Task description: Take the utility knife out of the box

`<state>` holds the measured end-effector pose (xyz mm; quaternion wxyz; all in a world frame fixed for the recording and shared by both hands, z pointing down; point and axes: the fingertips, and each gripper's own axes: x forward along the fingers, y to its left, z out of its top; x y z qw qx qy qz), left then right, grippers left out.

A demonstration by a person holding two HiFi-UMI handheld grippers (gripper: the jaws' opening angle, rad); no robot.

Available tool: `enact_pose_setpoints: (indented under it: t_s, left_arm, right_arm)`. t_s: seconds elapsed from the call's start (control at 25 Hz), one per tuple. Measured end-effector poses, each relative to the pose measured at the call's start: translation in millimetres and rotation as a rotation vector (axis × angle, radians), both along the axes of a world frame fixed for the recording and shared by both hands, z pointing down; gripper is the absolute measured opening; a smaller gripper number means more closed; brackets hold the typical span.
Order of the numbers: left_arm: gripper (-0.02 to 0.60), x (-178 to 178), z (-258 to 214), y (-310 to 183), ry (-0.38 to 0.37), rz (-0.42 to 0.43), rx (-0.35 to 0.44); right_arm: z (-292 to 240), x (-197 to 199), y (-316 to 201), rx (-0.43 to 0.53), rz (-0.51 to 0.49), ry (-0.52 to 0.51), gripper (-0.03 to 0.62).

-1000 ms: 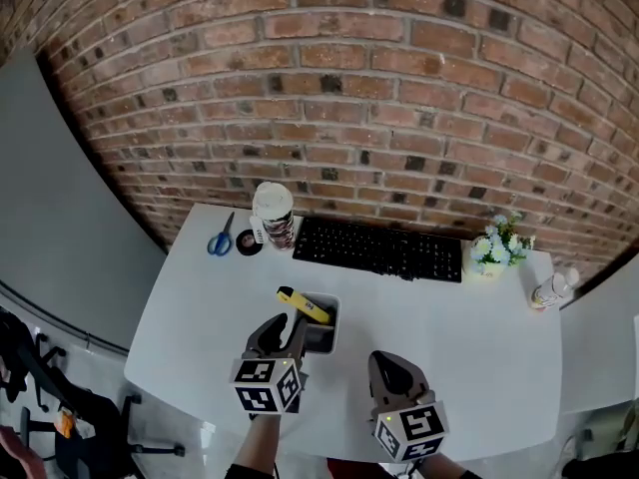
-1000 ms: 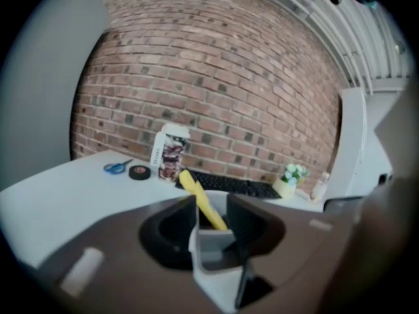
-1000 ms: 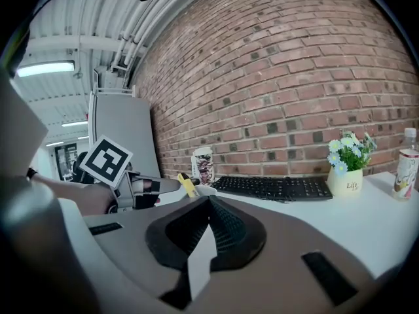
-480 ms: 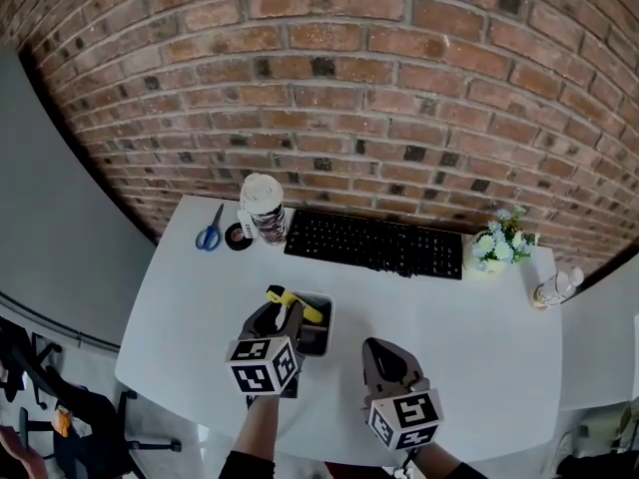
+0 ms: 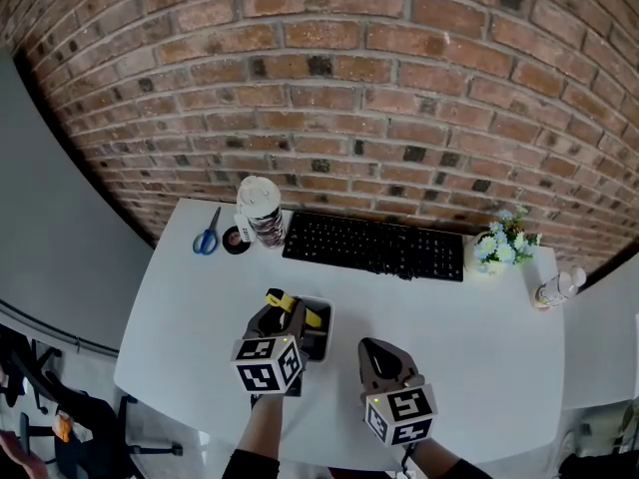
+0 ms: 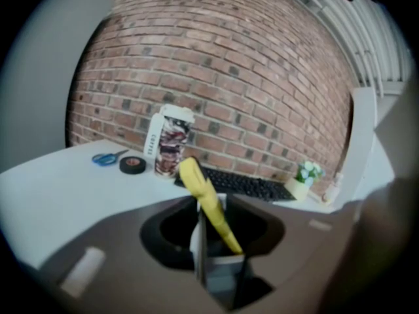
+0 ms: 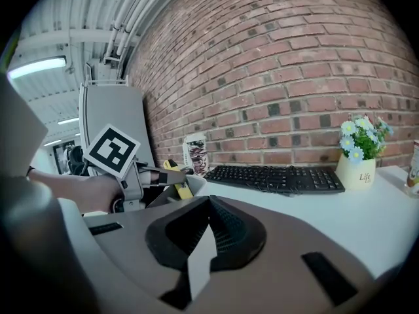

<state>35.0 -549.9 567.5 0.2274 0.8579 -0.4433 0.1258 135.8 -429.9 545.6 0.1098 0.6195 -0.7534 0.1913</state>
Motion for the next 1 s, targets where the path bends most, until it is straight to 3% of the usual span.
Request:
enact_pose_setpoints:
  t_s: [0.72, 1.0]
  left_arm:
    - [0.084, -7, -20, 0, 0.051, -0.060, 0.066]
    - [0.072, -8, -31, 7, -0.005, -0.042, 0.128]
  right_arm:
    - [-6, 11, 11, 0.003, 0.020, 0.014, 0.008]
    - [-14, 10, 15, 0.016, 0.018, 0.005, 0.008]
